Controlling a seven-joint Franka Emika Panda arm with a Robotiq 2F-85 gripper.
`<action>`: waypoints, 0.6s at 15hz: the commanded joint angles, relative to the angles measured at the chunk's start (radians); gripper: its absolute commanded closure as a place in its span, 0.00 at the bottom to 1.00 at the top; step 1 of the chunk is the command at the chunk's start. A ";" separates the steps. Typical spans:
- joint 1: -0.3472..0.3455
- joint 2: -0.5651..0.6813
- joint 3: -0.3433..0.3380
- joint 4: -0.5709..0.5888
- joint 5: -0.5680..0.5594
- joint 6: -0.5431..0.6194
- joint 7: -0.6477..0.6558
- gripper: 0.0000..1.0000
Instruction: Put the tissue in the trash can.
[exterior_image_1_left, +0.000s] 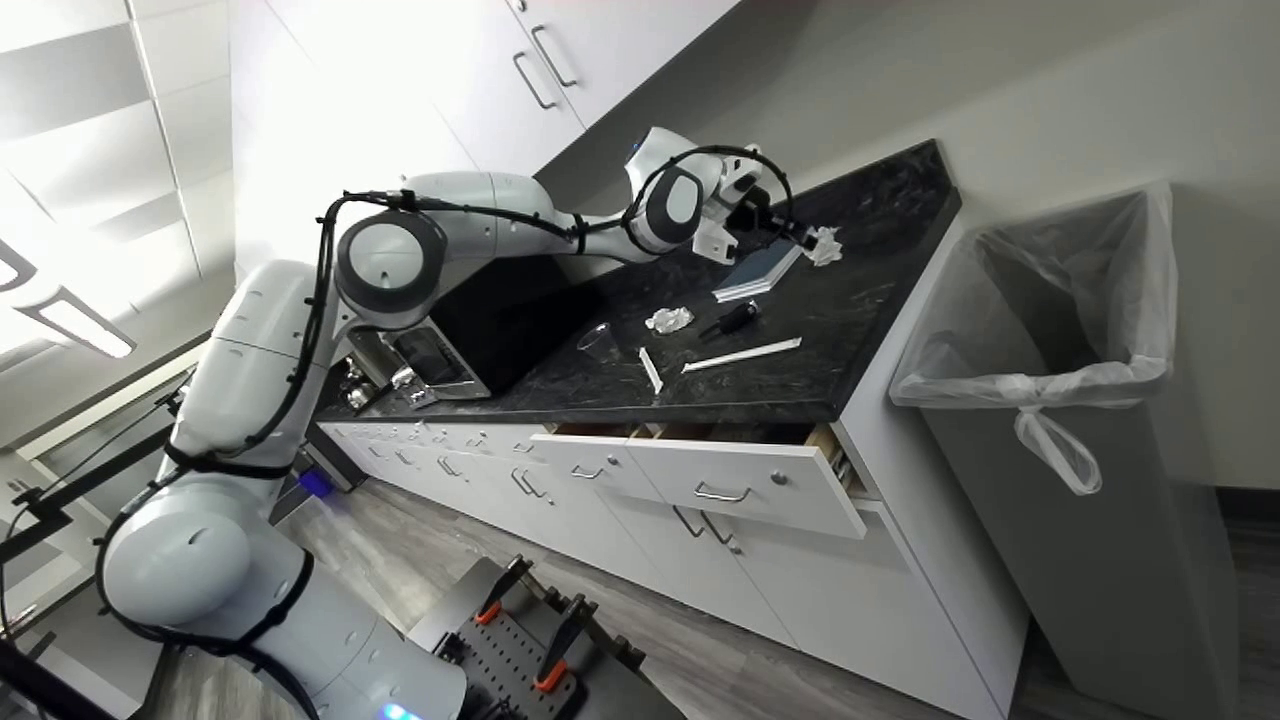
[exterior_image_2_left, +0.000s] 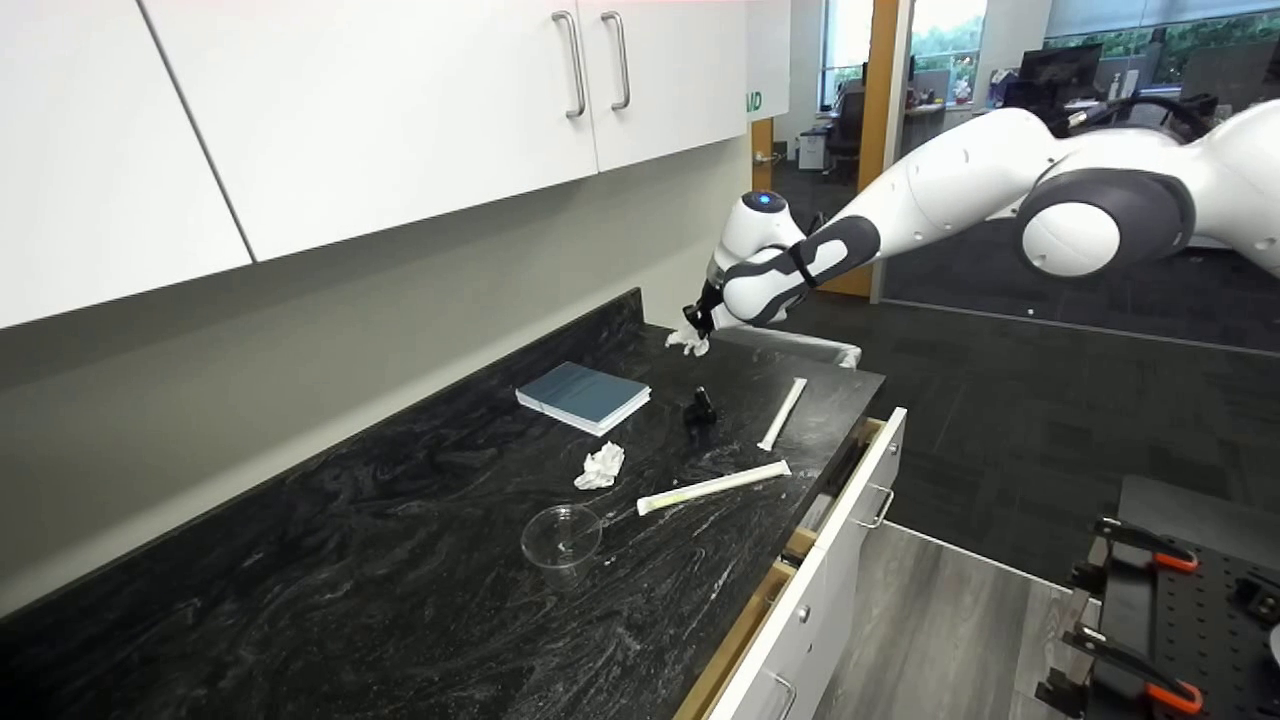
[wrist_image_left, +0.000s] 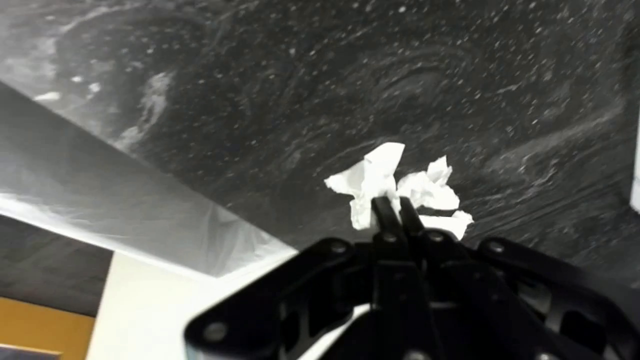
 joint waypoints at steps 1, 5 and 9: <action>0.009 -0.101 -0.100 -0.097 0.019 -0.055 0.135 0.99; -0.039 -0.108 -0.155 -0.097 0.017 -0.083 0.220 0.99; -0.103 -0.099 -0.155 -0.095 0.041 -0.082 0.245 0.99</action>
